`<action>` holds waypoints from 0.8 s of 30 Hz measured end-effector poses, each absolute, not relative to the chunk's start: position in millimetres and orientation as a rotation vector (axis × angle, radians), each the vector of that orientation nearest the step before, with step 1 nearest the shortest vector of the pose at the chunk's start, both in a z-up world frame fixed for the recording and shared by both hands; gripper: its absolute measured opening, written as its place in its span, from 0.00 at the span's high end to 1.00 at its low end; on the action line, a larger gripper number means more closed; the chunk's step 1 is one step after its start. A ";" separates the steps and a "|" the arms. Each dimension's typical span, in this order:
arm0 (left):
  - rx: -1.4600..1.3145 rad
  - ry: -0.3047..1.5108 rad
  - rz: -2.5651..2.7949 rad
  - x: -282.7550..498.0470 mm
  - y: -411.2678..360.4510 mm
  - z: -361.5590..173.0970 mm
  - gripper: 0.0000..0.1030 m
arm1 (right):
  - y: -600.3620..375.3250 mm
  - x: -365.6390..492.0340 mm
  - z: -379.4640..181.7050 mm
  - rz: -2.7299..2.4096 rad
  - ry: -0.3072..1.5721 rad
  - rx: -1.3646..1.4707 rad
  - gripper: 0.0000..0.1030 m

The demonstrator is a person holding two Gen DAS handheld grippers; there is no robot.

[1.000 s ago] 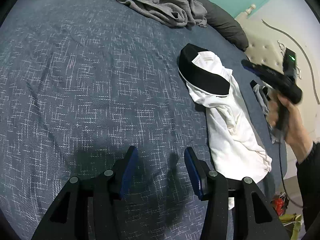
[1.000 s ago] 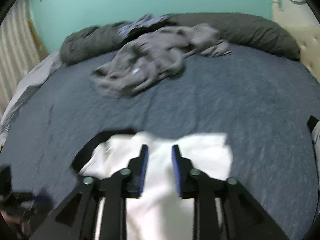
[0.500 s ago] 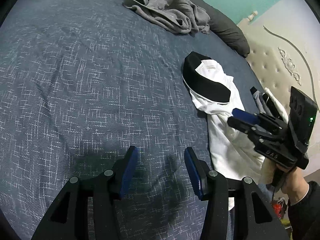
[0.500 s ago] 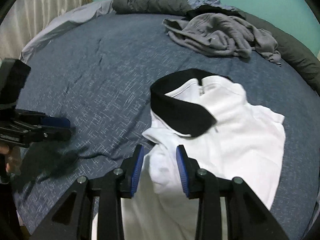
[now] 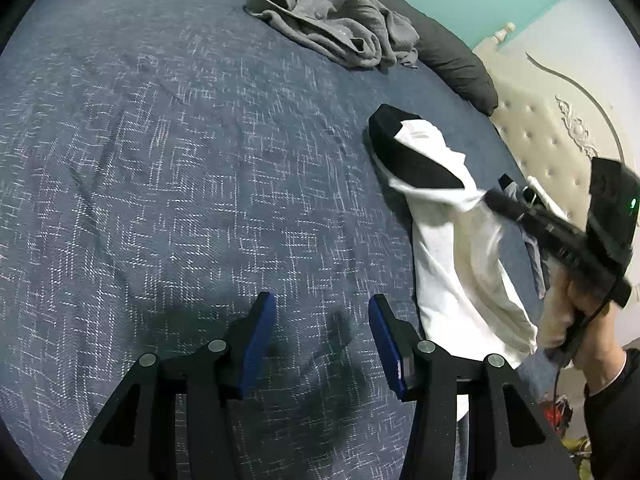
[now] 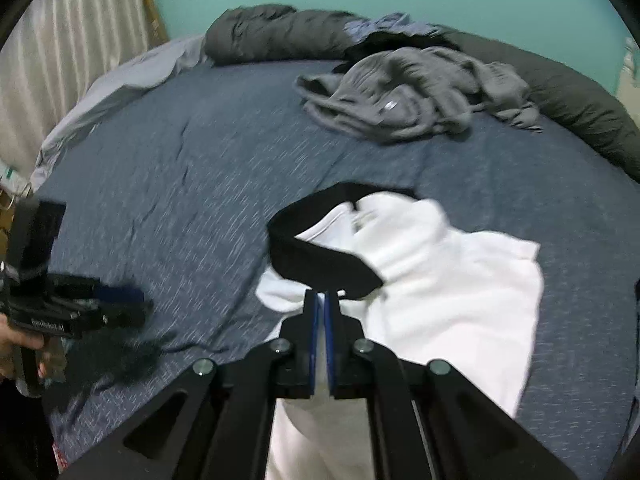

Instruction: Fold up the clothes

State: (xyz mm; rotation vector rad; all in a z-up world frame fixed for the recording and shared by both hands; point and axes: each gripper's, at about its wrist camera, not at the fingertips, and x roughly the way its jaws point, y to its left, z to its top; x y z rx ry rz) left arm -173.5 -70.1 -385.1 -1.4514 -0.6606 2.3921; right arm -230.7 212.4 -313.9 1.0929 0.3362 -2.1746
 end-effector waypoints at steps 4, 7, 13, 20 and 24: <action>-1.457 -0.657 2.390 -173.9 -68.8 -386.9 0.49 | 240.9 -253.7 -296.5 -2.241 0.247 1.090 0.97; -1.462 -0.654 2.387 -174.3 -67.4 -388.5 0.49 | 272.3 -279.8 -293.3 -2.309 0.129 1.120 0.97; -1.471 -0.646 2.380 -176.5 -63.6 -391.2 0.49 | 328.4 -330.3 -329.5 -2.393 -0.075 1.358 0.97; -1.470 -0.641 2.376 -179.1 -59.0 -391.7 0.49 | 352.0 -330.3 -341.0 -2.448 -0.232 1.394 0.83; -1.462 -0.622 2.365 -178.2 -52.4 -389.6 0.49 | 349.9 -318.6 -333.1 -2.405 -0.260 1.328 0.62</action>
